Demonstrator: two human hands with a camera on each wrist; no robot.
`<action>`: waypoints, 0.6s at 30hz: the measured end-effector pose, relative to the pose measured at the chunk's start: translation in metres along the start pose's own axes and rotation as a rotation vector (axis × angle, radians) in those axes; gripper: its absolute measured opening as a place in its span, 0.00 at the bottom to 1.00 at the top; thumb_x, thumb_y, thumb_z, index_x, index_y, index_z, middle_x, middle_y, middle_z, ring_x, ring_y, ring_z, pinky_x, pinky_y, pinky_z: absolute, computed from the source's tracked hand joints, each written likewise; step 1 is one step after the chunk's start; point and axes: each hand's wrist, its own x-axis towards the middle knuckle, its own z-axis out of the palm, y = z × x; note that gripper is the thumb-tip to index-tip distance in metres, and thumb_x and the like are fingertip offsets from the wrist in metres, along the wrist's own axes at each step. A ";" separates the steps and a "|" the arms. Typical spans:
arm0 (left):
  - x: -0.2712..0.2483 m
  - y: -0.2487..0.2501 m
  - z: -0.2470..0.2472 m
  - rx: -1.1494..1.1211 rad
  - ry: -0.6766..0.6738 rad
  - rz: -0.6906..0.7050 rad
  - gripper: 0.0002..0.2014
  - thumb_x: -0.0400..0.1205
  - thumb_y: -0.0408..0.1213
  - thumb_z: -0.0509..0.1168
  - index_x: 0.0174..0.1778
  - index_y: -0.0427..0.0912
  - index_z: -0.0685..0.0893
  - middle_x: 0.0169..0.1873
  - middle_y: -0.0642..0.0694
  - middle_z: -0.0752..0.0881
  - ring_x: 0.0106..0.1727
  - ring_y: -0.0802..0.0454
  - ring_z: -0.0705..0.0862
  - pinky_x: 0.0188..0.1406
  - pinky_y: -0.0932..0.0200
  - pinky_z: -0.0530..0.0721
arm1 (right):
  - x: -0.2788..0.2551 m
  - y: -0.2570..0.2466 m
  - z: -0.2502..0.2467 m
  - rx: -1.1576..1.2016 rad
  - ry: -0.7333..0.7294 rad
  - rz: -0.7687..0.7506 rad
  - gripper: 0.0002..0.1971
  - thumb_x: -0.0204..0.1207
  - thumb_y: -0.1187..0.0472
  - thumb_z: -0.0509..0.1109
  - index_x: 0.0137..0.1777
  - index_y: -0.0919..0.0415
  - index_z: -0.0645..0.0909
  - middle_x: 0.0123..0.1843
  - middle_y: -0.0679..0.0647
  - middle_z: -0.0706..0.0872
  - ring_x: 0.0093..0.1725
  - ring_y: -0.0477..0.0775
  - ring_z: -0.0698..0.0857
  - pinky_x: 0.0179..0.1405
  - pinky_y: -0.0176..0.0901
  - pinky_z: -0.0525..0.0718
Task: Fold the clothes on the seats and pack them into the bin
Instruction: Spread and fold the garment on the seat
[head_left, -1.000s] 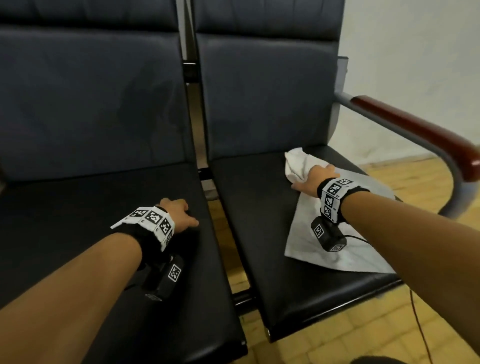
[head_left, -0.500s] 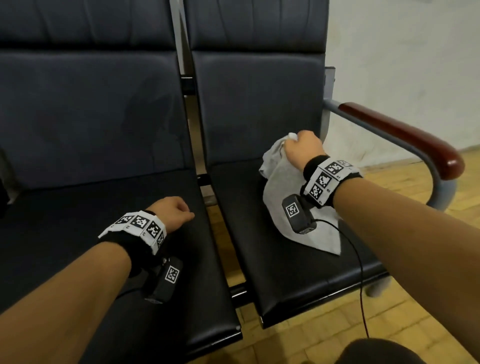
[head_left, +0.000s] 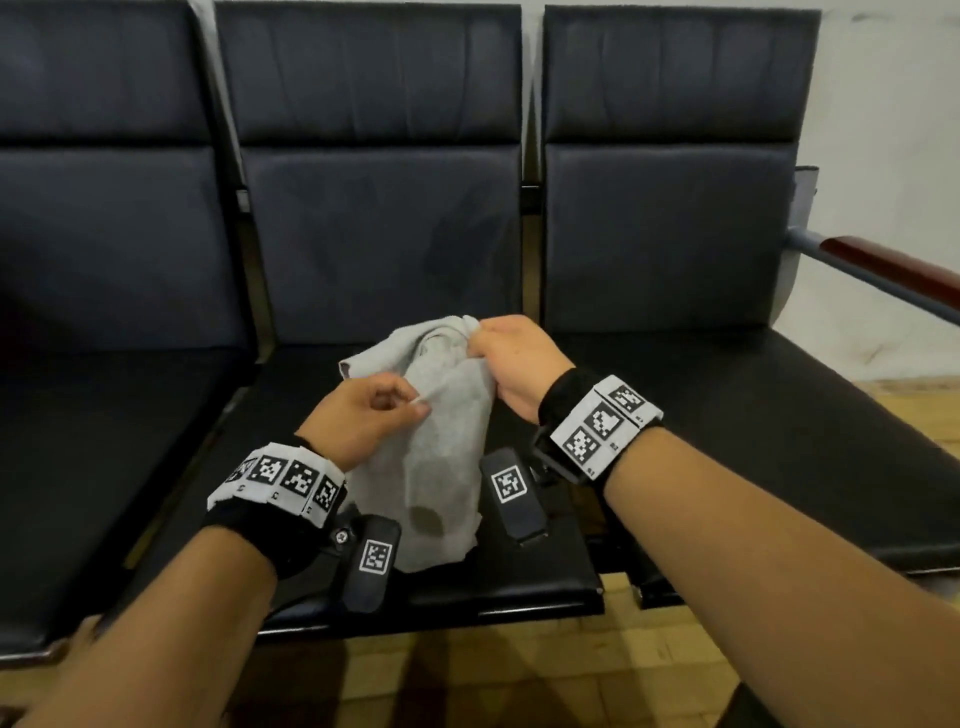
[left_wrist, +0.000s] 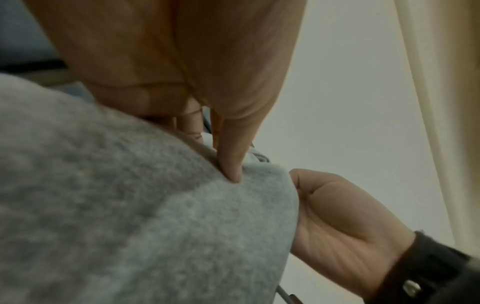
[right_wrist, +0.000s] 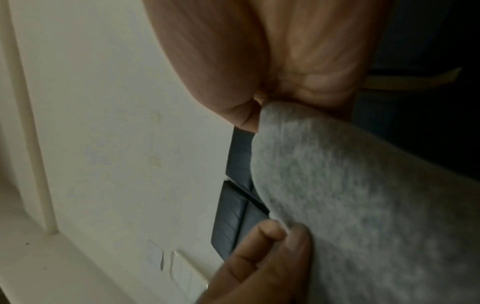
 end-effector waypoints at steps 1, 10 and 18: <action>-0.007 -0.008 -0.005 0.028 -0.004 -0.005 0.05 0.76 0.42 0.74 0.35 0.49 0.87 0.30 0.52 0.87 0.37 0.58 0.84 0.48 0.53 0.81 | -0.001 0.011 0.008 -0.015 -0.021 0.018 0.06 0.67 0.70 0.61 0.30 0.63 0.75 0.35 0.59 0.73 0.38 0.59 0.74 0.39 0.52 0.70; -0.041 -0.035 -0.035 -0.082 -0.037 -0.012 0.14 0.73 0.53 0.70 0.43 0.46 0.82 0.34 0.27 0.81 0.35 0.45 0.77 0.39 0.49 0.74 | -0.009 0.036 0.039 -0.617 -0.210 -0.215 0.22 0.76 0.49 0.74 0.66 0.55 0.78 0.65 0.49 0.77 0.61 0.43 0.78 0.59 0.34 0.76; -0.046 -0.041 -0.051 -0.029 -0.073 0.021 0.10 0.76 0.45 0.72 0.46 0.42 0.85 0.33 0.53 0.87 0.36 0.59 0.85 0.42 0.64 0.81 | -0.014 0.034 0.061 -0.705 -0.529 -0.324 0.09 0.75 0.50 0.76 0.43 0.55 0.87 0.35 0.48 0.85 0.34 0.41 0.81 0.39 0.40 0.80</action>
